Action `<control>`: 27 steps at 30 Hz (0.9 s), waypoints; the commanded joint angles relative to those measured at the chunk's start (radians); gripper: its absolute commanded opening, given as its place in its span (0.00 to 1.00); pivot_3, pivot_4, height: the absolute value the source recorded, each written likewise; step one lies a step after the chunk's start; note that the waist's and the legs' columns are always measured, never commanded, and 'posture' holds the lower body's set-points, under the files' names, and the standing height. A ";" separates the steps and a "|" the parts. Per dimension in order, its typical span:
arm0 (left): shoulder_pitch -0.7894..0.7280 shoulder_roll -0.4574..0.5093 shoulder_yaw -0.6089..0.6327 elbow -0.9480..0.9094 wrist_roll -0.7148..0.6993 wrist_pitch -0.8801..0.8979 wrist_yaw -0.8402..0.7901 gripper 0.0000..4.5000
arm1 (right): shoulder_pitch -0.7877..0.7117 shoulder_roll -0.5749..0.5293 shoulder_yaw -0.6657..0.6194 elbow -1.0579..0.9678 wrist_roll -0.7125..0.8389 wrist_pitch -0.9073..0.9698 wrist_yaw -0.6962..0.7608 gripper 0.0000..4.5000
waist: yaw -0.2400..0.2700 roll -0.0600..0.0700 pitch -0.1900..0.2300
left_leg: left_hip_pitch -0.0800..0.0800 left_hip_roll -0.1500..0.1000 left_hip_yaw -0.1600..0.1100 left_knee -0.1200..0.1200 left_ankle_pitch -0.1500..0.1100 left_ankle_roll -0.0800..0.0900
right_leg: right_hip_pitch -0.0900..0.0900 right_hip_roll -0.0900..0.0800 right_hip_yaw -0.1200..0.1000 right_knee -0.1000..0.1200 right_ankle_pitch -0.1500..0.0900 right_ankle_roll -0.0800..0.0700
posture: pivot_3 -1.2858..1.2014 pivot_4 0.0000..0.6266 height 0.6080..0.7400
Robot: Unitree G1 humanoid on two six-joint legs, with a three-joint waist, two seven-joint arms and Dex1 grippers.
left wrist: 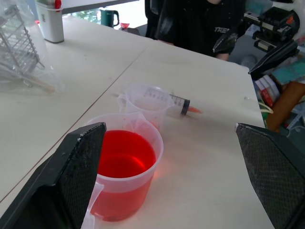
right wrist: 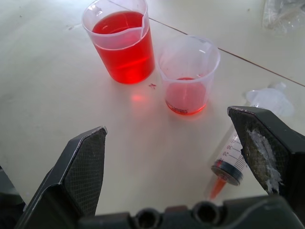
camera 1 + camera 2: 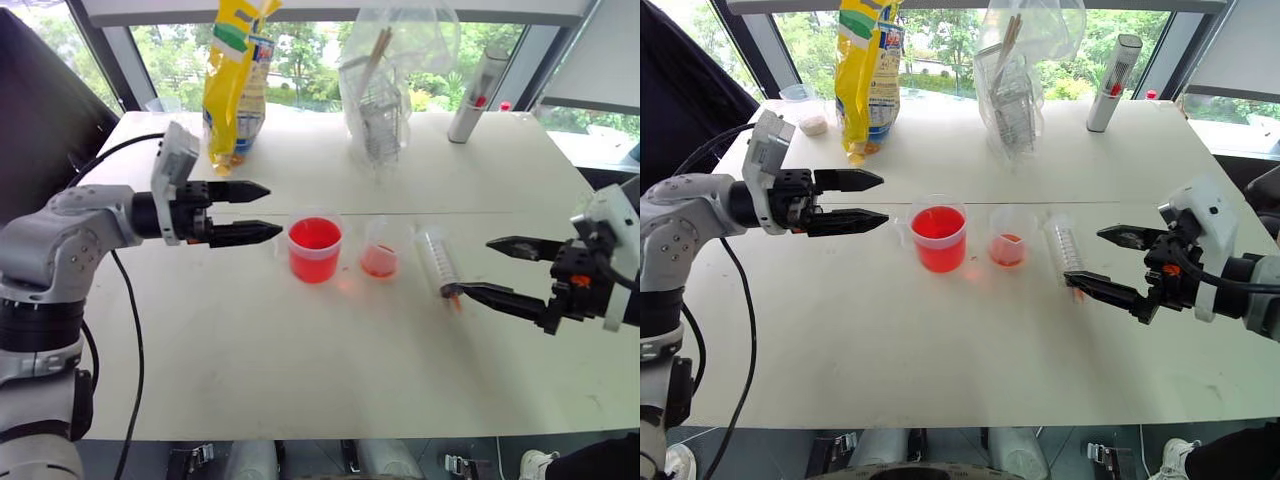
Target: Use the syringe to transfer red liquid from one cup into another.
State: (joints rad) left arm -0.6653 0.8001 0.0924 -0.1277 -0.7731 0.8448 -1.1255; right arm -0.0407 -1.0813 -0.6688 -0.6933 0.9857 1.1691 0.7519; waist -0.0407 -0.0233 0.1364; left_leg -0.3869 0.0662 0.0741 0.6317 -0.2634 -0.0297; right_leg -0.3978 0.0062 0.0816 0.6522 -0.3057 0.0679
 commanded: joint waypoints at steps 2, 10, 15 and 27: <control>-0.018 -0.016 -0.012 -0.002 0.013 -0.026 -0.005 1.00 | 0.013 -0.025 -0.045 -0.012 0.016 -0.001 0.000 0.99 | 0.000 0.000 0.000 | 0.000 0.000 0.000 0.000 0.000 0.000 | 0.000 0.000 0.000 0.000 0.000 0.000 | 0.52 0.24 0.99; -0.048 -0.042 -0.039 0.014 0.022 -0.025 -0.017 1.00 | 0.033 -0.042 -0.064 0.002 0.031 0.021 -0.009 0.99 | 0.000 0.000 0.000 | 0.000 0.000 0.000 0.000 0.000 0.000 | 0.000 0.000 0.000 0.000 0.000 0.000 | 0.52 0.24 0.99; -0.071 -0.055 -0.055 0.043 0.042 -0.039 -0.033 1.00 | 0.030 -0.055 -0.047 0.017 0.030 0.029 -0.020 0.99 | 0.000 0.000 0.000 | 0.000 0.000 0.000 0.000 0.000 0.000 | 0.000 0.000 0.000 0.000 0.000 0.000 | 0.52 0.24 0.99; -0.101 -0.056 -0.068 0.094 0.090 -0.092 -0.083 1.00 | -0.067 -0.097 0.108 0.126 -0.033 0.050 -0.108 0.99 | -0.001 0.000 0.000 | 0.000 0.000 0.000 0.000 0.000 0.000 | 0.000 0.000 0.000 0.000 0.000 0.000 | 0.52 0.24 0.99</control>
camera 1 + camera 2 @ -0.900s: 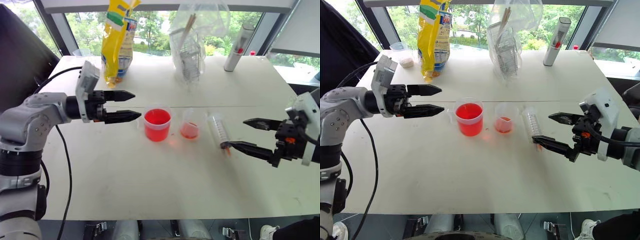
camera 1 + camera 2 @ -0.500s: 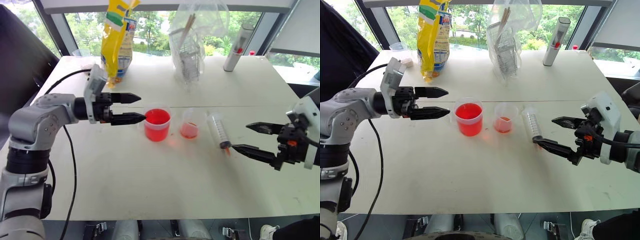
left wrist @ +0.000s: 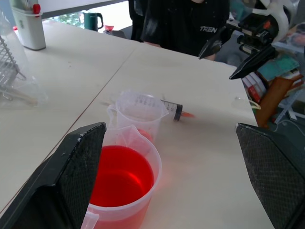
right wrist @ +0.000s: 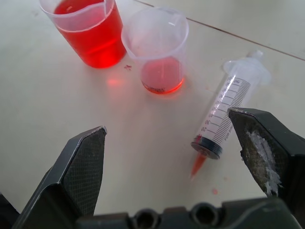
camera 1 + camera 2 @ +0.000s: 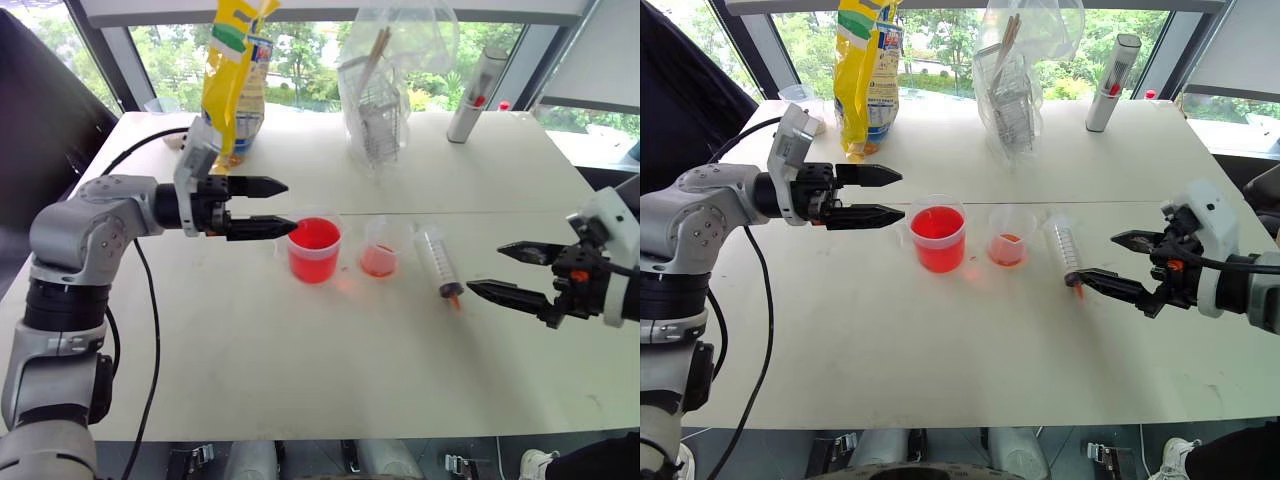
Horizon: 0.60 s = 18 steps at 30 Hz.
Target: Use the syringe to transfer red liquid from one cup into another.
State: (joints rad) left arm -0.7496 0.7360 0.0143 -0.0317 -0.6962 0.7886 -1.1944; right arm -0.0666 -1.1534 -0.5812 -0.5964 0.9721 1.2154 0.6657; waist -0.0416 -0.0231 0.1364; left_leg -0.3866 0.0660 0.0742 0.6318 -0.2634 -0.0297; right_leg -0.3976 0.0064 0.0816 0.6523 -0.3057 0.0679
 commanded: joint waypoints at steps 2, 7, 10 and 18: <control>-0.022 0.004 0.009 0.011 0.023 -0.049 -0.019 1.00 | -0.123 -0.041 0.094 0.089 -0.006 0.063 -0.048 0.99 | -0.002 0.000 0.000 | 0.000 0.000 0.000 0.000 0.000 0.000 | 0.000 0.000 0.000 0.000 0.000 0.000 | 0.52 0.24 0.99; -0.018 -0.020 -0.003 0.013 0.044 -0.083 -0.024 1.00 | -0.494 0.017 0.406 0.323 -0.080 0.255 -0.130 0.99 | -0.006 0.001 0.000 | 0.002 0.001 0.002 0.000 0.000 0.000 | 0.000 0.000 0.002 0.001 0.000 -0.001 | 0.52 0.24 0.99; -0.022 -0.035 -0.001 0.017 0.050 -0.097 -0.021 1.00 | -0.725 0.128 0.585 0.553 -0.188 0.348 -0.171 0.99 | -0.003 0.001 0.000 | 0.001 0.001 0.002 0.000 0.000 0.000 | -0.002 0.000 0.003 0.001 0.000 -0.001 | 0.52 0.24 0.99; 0.027 -0.022 0.038 -0.045 0.034 -0.077 0.017 1.00 | -0.982 0.334 0.862 1.046 -0.438 0.250 -0.122 0.99 | 0.000 0.001 0.000 | -0.006 0.000 0.004 -0.001 -0.001 0.001 | -0.010 0.000 0.003 0.002 0.000 -0.001 | 0.52 0.24 0.99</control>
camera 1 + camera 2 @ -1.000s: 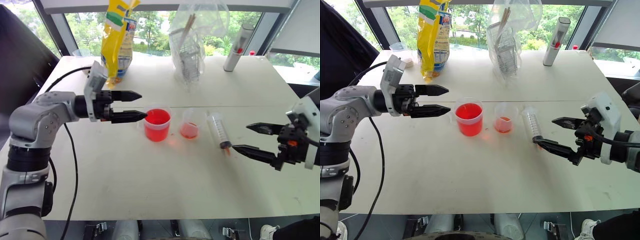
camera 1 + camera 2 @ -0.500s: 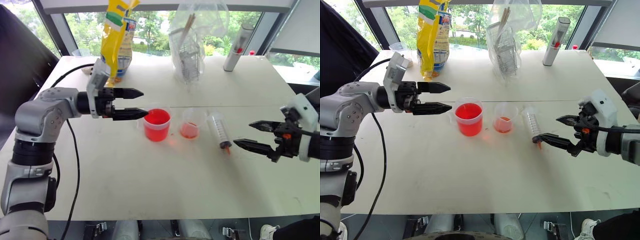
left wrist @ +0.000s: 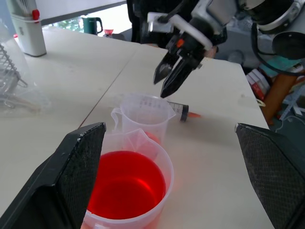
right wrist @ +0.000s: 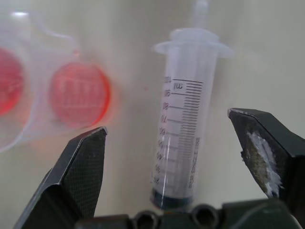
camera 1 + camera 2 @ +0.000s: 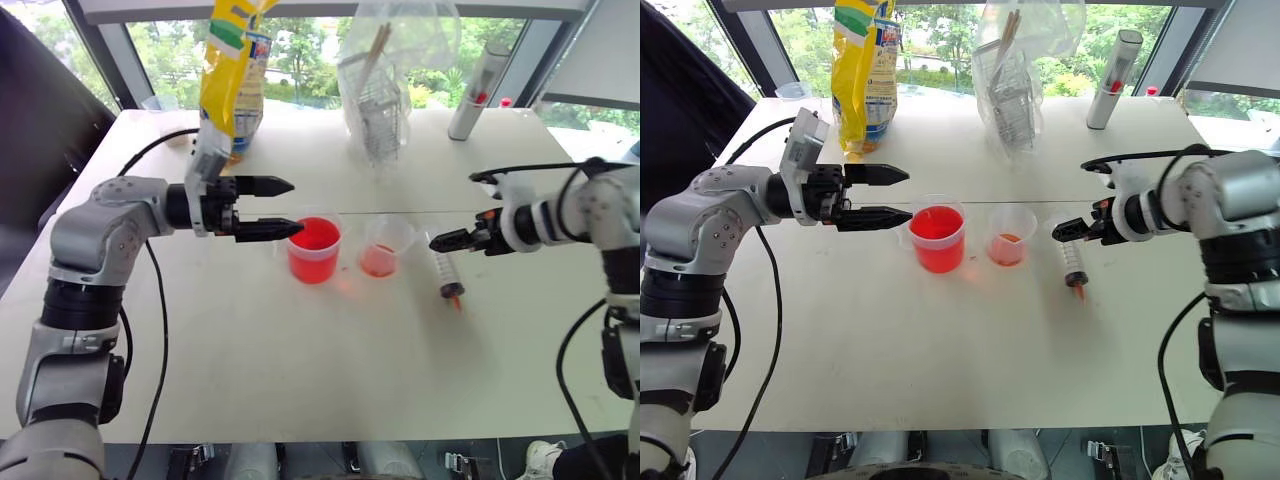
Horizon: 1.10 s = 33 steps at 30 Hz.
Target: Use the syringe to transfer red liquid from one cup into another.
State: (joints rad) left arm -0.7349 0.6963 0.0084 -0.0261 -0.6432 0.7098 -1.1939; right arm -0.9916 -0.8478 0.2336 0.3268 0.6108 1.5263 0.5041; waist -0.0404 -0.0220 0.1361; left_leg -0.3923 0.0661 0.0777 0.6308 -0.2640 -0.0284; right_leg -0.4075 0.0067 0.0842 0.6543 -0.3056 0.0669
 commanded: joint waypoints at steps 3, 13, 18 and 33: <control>0.038 0.021 0.061 -0.084 -0.031 0.018 0.039 1.00 | -0.097 0.086 0.115 0.251 -0.159 -0.134 0.084 0.99 | -0.002 0.000 0.000 | -0.001 0.000 0.000 0.000 0.000 0.000 | 0.000 0.000 0.000 0.000 0.000 0.000 | 0.52 0.24 0.99; 0.069 0.029 0.078 -0.129 -0.047 0.036 0.087 1.00 | -0.152 0.205 0.265 0.456 -0.379 -0.275 0.236 0.87 | -0.007 -0.001 -0.001 | 0.004 0.000 0.000 0.004 0.000 0.000 | 0.004 0.000 -0.001 0.005 0.001 0.000 | 0.52 0.24 0.99; 0.065 0.028 0.075 -0.127 -0.047 0.037 0.093 1.00 | -0.126 0.222 0.302 0.417 -0.441 -0.265 0.299 0.37 | -0.008 -0.002 -0.001 | 0.004 0.000 0.000 0.006 0.000 0.000 | 0.004 0.000 -0.001 0.008 0.000 0.000 | 0.52 0.24 0.99; -0.045 0.030 0.066 -0.002 -0.039 0.039 0.058 1.00 | 0.000 0.116 -0.377 -0.376 -0.385 -0.100 0.074 0.31 | -0.005 0.004 0.003 | 0.001 -0.001 0.000 0.004 0.000 0.000 | -0.001 -0.001 0.000 0.008 0.000 0.001 | 0.52 0.24 0.99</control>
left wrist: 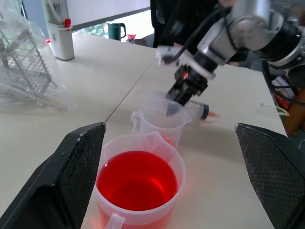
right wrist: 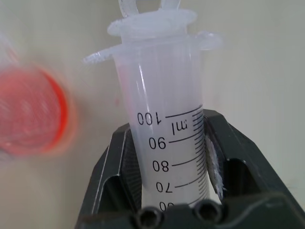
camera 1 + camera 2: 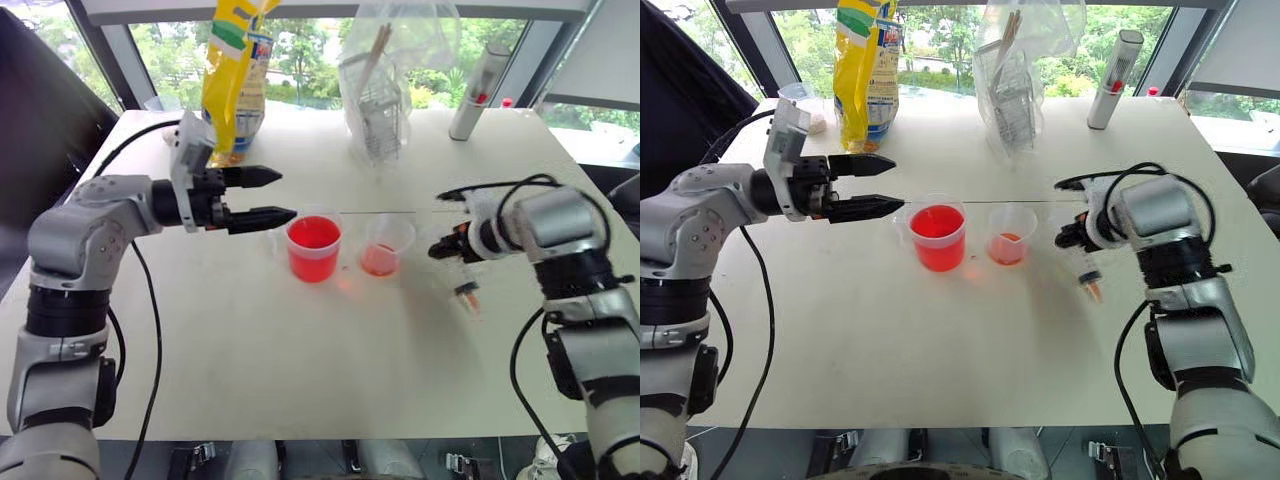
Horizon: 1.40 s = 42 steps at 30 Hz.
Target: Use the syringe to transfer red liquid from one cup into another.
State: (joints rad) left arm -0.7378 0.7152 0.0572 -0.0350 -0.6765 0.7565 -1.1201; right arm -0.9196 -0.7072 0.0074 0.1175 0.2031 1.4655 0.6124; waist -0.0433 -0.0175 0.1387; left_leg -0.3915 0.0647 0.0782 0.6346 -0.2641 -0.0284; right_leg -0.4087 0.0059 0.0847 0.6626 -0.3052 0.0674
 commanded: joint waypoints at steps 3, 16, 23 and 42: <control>-0.089 0.005 0.014 0.048 -0.007 -0.007 -0.028 1.00 | -0.050 -0.041 -0.167 -0.338 0.050 -0.169 -0.017 0.31 | -0.001 -0.001 0.000 | 0.002 0.001 -0.001 -0.002 0.000 0.000 | 0.000 0.002 -0.001 0.000 0.000 0.000 | 0.52 0.24 0.99; -0.306 0.002 -0.013 0.207 0.030 -0.020 -0.132 1.00 | 0.002 0.483 -0.119 -0.421 0.251 -0.712 -0.030 0.31 | -0.013 -0.001 0.000 | 0.001 0.002 -0.001 -0.001 0.000 -0.001 | 0.000 0.004 0.000 0.002 0.000 -0.001 | 0.52 0.24 0.99; -0.343 0.023 -0.017 0.212 0.047 -0.023 -0.160 1.00 | 0.112 0.595 -0.026 -0.222 0.199 -1.001 0.013 0.31 | -0.012 -0.001 -0.001 | 0.001 0.001 -0.001 0.000 0.001 -0.001 | 0.001 0.002 -0.001 0.001 0.000 0.000 | 0.52 0.24 0.99; -0.419 -0.101 -0.069 0.376 0.207 -0.211 -0.105 1.00 | 0.265 0.602 0.086 -0.118 0.114 -1.216 0.025 0.31 | -0.024 -0.001 -0.001 | 0.001 0.001 -0.001 0.000 0.001 -0.002 | 0.001 0.002 -0.001 0.002 0.000 0.000 | 0.52 0.24 0.99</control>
State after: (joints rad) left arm -1.1219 0.6158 -0.0199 0.3384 -0.4811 0.5757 -1.2286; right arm -0.6476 -0.1147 0.0917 0.0227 0.3178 0.2764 0.6405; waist -0.0677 -0.0185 0.1382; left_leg -0.3902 0.0660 0.0769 0.6348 -0.2627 -0.0307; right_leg -0.4076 0.0076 0.0838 0.6649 -0.3054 0.0670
